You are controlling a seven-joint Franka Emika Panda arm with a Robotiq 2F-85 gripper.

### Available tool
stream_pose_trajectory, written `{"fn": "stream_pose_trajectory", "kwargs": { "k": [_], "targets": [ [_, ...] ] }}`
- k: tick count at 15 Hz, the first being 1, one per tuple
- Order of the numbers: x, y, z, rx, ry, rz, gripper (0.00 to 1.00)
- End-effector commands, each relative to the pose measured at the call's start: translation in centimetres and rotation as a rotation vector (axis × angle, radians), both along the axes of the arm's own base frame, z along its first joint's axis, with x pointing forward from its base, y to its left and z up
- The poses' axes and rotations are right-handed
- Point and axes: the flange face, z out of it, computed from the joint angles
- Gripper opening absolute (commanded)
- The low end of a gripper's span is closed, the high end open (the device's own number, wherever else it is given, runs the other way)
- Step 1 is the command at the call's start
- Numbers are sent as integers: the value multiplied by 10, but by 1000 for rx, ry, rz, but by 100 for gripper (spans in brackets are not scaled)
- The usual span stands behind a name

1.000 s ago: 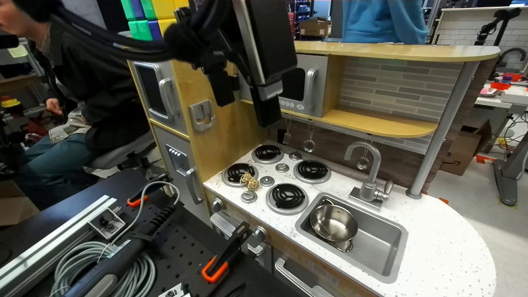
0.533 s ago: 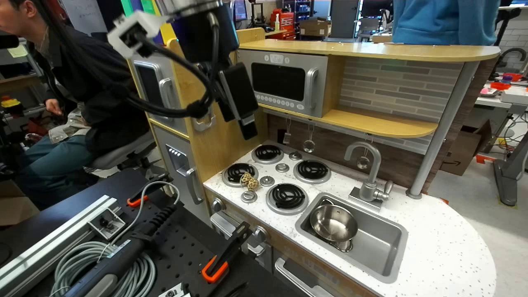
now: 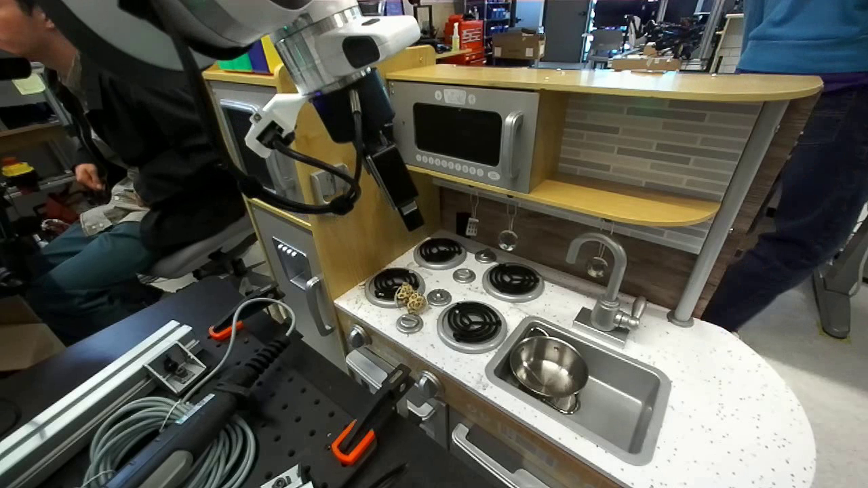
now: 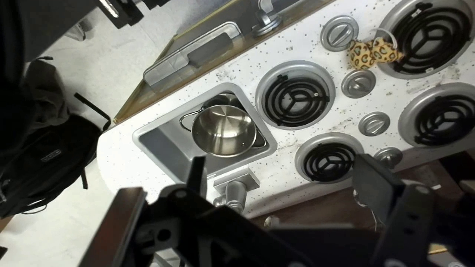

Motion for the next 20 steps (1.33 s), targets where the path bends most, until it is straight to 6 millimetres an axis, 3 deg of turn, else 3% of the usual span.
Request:
{"fn": "stream_pose_trajectory", "kwargs": {
  "k": [1,2,6,11,17,20],
  "targets": [
    [37,26,-27,-47,24,-36,100],
    [12,15,-9,-35,5,-13,100],
    [31,25,-27,-28,29,-26,100],
    [34,27,-33,-20,47,-37,100],
    [66,72,-68,89,12,-365,100],
    [89,98,-92,92,-59,-451,100]
  ]
}}
